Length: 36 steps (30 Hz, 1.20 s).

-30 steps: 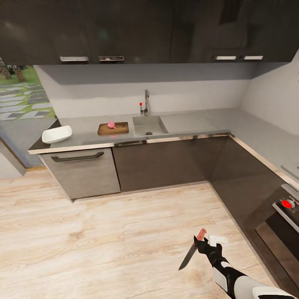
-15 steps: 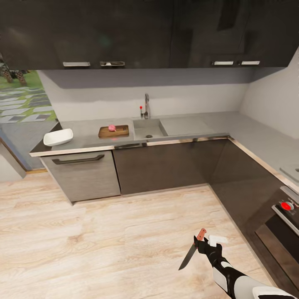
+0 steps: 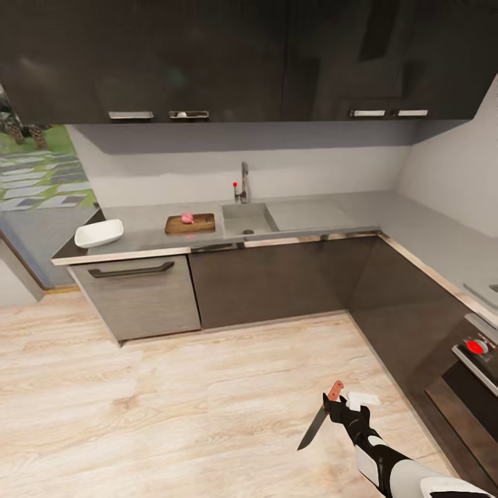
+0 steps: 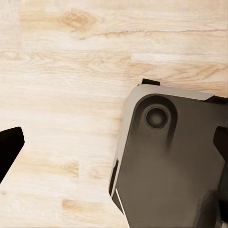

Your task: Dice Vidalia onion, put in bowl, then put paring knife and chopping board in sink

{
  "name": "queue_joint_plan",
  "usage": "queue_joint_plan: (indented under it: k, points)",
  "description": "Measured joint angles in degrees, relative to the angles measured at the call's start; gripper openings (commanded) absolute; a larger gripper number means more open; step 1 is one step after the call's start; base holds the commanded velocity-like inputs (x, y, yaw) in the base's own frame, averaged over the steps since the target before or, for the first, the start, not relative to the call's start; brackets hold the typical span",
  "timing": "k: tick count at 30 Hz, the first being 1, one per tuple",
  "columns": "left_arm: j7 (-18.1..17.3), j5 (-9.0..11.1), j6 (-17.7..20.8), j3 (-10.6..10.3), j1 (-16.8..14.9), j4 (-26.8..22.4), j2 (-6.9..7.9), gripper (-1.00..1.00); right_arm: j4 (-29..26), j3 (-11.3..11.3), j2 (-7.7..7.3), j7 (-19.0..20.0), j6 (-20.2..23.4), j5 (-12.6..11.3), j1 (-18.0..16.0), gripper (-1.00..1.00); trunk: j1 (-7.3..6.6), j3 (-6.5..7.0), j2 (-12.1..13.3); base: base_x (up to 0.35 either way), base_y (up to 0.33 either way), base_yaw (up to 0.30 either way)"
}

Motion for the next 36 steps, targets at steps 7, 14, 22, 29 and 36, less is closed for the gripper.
queue_joint_plan:
  k: [7, 14, 22, 29, 36]
  points:
    - [0.0, 0.0, 0.0, 0.0, 0.0, 0.0, 0.0, 1.0, 0.0, 0.0, -0.01, 0.0, 0.0, 0.0, 0.0, -1.0, 0.0, 0.63, 0.0, 0.0, 0.0, 0.002]
    - [0.0, 0.0, 0.0, 0.0, 0.0, 0.0, 0.0, 1.0, 0.0, 0.0, -0.01, 0.0, 0.0, 0.0, 0.0, -1.0, 0.0, 1.25, 0.0, 0.0, 0.0, 0.047]
    - [0.0, 0.0, 0.0, 0.0, 0.0, 0.0, 0.0, 1.0, 0.0, 0.0, 0.0, 0.0, 0.0, 0.0, 0.0, -1.0, 0.0, 1.96, 0.0, 0.0, 0.0, 0.063]
    - [0.0, 0.0, 0.0, 0.0, 0.0, 0.0, 0.0, 1.0, 0.0, 0.0, 0.0, 0.0, 0.0, 0.0, 0.0, -1.0, 0.0, 2.59, 0.0, 0.0, 0.0, 0.064]
    - [0.0, 0.0, 0.0, 0.0, 0.0, 0.0, 0.0, 1.0, 0.0, 0.0, 0.0, 0.0, 0.0, 0.0, 0.0, -1.0, 0.0, 3.21, 0.0, 0.0, 0.0, 0.064]
